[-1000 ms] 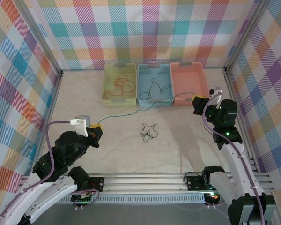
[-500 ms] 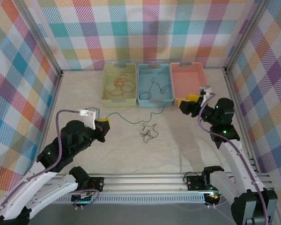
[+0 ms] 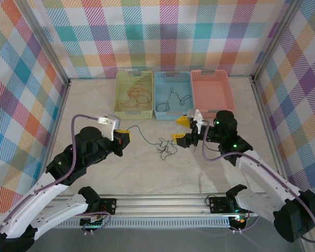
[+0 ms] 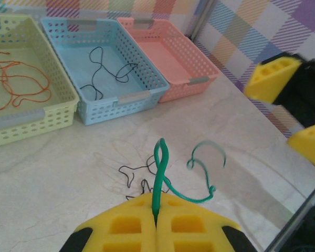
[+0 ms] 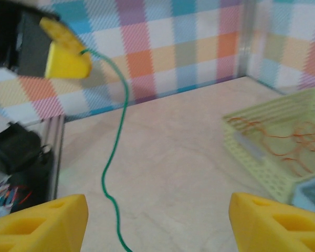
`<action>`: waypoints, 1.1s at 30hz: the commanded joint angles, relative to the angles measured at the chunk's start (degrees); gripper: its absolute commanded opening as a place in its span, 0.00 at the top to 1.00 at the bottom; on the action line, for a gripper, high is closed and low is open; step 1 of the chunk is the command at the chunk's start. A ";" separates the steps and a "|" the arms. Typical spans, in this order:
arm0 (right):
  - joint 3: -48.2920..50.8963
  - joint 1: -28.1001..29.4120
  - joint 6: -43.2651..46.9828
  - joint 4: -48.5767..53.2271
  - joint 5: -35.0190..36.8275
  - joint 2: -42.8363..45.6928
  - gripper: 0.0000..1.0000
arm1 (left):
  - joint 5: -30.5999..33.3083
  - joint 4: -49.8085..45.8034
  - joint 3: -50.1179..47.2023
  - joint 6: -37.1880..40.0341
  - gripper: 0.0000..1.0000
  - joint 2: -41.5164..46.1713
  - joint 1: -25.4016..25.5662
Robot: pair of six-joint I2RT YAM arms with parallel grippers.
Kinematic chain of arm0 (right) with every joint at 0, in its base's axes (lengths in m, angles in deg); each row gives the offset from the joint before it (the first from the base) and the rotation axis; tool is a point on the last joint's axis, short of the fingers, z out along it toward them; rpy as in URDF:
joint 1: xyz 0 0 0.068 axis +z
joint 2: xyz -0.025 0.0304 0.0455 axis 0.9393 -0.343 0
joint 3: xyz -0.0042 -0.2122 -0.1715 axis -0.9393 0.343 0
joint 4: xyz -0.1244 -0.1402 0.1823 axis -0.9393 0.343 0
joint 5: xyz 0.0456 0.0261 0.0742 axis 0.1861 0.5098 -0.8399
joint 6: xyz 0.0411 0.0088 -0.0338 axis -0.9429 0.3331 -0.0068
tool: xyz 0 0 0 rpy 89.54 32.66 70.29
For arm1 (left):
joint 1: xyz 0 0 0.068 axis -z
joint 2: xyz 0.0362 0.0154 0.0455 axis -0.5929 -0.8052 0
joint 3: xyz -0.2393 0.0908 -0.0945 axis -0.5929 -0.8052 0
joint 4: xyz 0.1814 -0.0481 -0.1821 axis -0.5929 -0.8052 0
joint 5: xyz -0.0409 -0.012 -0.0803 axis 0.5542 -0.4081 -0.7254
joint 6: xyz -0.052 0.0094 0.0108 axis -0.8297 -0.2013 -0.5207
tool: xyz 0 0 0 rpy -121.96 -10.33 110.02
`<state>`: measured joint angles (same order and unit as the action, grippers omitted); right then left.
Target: Untangle the cables
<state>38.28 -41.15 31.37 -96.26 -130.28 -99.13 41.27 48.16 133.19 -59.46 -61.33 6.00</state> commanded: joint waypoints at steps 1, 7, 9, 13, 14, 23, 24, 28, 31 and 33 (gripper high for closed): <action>-1.50 2.58 7.13 -1.47 -6.23 -2.76 0.28 | -2.93 0.83 3.33 1.63 1.00 -0.74 0.25; -3.28 7.05 15.68 5.88 1.30 -7.63 0.27 | -3.90 0.32 4.42 2.03 1.00 -1.51 0.25; -3.25 7.15 16.18 6.09 2.73 -8.41 0.28 | -4.18 0.16 4.73 2.14 1.00 -1.63 0.26; -3.75 7.50 17.55 7.41 3.28 -9.31 0.37 | -4.56 -0.18 5.10 2.25 1.00 -1.65 0.26; -3.68 7.49 17.77 7.55 3.21 -9.38 0.38 | -4.60 -0.11 5.06 2.25 1.00 -1.59 0.26; -3.72 8.90 17.83 7.02 2.01 -10.43 0.48 | -4.86 0.51 4.97 2.07 1.00 -1.92 0.20; -3.75 8.91 17.83 7.06 2.26 -10.56 0.50 | -4.87 0.46 5.02 2.12 1.00 -2.03 0.25; -3.71 8.91 16.53 5.79 4.07 -10.64 0.64 | -5.09 0.38 4.88 2.07 1.00 -2.01 0.22; -3.74 8.92 14.90 4.58 5.58 -10.37 0.78 | -5.17 0.43 4.64 1.98 1.00 -1.71 0.26; -3.42 8.90 12.51 2.59 8.02 -9.57 0.90 | -5.49 0.49 4.31 1.81 1.00 -1.34 0.25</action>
<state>36.14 -32.56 46.03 -90.34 -124.49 -109.45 36.83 48.14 136.38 -58.19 -63.47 6.00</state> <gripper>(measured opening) 0.131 0.054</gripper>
